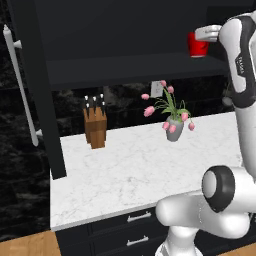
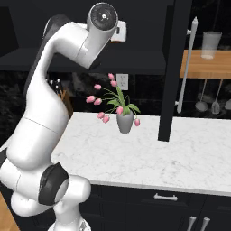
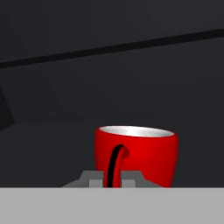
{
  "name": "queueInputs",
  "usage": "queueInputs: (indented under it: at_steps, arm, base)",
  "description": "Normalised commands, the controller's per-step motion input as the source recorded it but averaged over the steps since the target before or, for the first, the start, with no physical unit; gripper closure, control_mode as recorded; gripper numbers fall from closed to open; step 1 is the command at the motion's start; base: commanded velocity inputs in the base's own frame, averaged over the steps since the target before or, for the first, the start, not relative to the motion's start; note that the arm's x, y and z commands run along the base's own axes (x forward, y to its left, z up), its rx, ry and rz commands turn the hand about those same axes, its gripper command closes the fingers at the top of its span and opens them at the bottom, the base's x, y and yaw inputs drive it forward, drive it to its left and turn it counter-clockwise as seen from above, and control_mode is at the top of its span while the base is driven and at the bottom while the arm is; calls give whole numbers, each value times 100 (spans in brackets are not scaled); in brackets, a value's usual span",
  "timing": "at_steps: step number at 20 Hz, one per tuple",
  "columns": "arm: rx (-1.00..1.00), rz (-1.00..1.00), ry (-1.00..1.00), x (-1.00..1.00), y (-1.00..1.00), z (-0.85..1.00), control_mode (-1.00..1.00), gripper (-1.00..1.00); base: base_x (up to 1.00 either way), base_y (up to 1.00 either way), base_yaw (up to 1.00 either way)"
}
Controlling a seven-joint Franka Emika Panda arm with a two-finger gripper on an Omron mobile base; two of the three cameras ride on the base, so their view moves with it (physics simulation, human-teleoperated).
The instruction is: Gather all objects into one cabinet and sort the glasses and bowls to opposite sides.
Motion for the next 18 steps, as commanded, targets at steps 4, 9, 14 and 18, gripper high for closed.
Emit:
queueInputs:
  at_steps: [4,9,14,18]
  arm:
    - [0,1,-12,-100,7,-6,-100,100]
    - [0,0,-1,-100,33,-2,-100,100]
    - [0,0,-10,-100,18,-17,-100,100]
    - [0,0,-7,-71,21,-14,-100,100]
  base:
    - [0,0,0]
    - [0,0,0]
    - [0,0,0]
    - [0,0,0]
